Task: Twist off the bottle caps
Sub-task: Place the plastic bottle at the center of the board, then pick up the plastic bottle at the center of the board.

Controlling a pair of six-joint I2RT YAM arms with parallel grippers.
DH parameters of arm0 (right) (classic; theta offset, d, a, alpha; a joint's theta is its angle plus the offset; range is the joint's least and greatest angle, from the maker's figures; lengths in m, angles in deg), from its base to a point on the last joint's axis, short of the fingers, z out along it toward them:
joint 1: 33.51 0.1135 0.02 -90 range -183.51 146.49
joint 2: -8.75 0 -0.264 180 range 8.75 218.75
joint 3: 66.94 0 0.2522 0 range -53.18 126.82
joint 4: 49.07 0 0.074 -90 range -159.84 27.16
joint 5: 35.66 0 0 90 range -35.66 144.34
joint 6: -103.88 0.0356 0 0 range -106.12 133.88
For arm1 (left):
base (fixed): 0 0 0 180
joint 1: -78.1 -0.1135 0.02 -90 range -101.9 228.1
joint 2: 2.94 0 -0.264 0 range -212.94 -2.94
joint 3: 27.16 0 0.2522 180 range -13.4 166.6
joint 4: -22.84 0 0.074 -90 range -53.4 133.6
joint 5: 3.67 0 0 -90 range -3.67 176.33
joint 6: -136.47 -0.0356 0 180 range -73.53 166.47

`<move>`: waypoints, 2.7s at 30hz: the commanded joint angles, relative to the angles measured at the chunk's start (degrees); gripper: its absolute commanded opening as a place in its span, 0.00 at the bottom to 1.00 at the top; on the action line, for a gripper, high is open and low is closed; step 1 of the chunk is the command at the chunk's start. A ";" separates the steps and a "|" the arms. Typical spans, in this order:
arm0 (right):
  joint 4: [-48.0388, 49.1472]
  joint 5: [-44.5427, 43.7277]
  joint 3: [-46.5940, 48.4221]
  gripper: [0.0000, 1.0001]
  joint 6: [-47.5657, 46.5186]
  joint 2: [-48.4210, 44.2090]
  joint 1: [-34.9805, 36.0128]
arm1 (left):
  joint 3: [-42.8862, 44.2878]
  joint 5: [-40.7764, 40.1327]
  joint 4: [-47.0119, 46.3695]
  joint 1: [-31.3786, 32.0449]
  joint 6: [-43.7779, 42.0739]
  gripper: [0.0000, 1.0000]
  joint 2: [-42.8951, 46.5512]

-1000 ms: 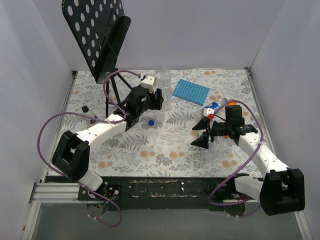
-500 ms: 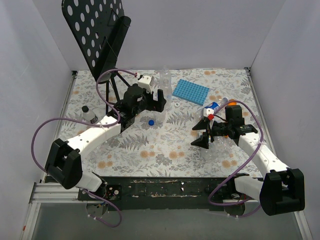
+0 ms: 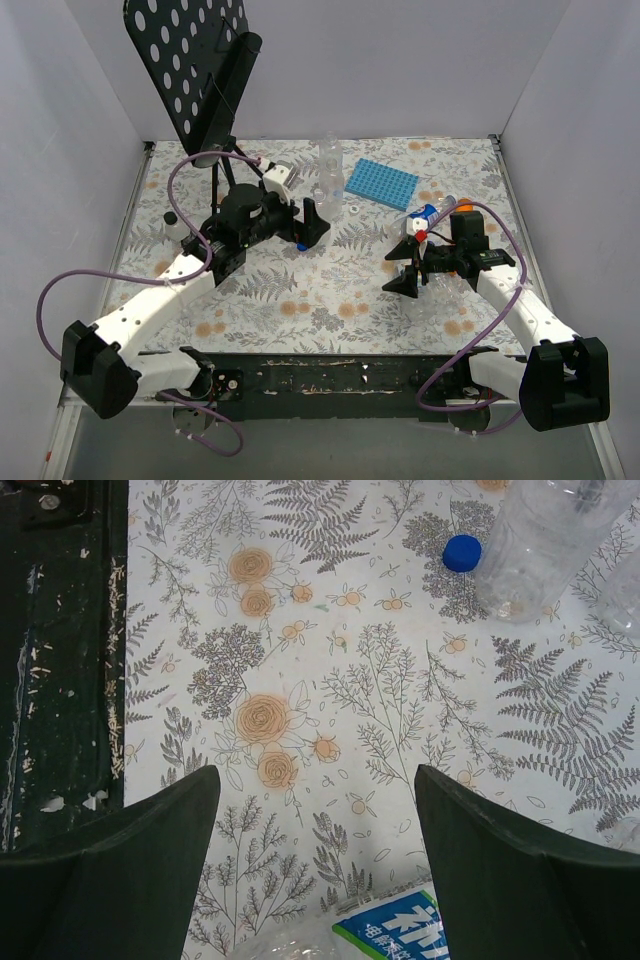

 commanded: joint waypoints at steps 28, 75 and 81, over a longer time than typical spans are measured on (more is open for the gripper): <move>-7.43 1.47 0.70 0.87 -9.95 -1.04 -5.35 | -12.00 5.59 6.71 -0.35 0.65 0.98 23.68; -26.07 -24.36 5.71 0.86 -6.69 -2.80 -4.83 | -27.04 2.50 0.99 -0.35 -4.79 0.98 36.95; -24.57 -25.77 5.71 0.86 -5.11 -0.69 -4.74 | -27.13 2.06 1.08 -0.35 -4.97 0.98 36.78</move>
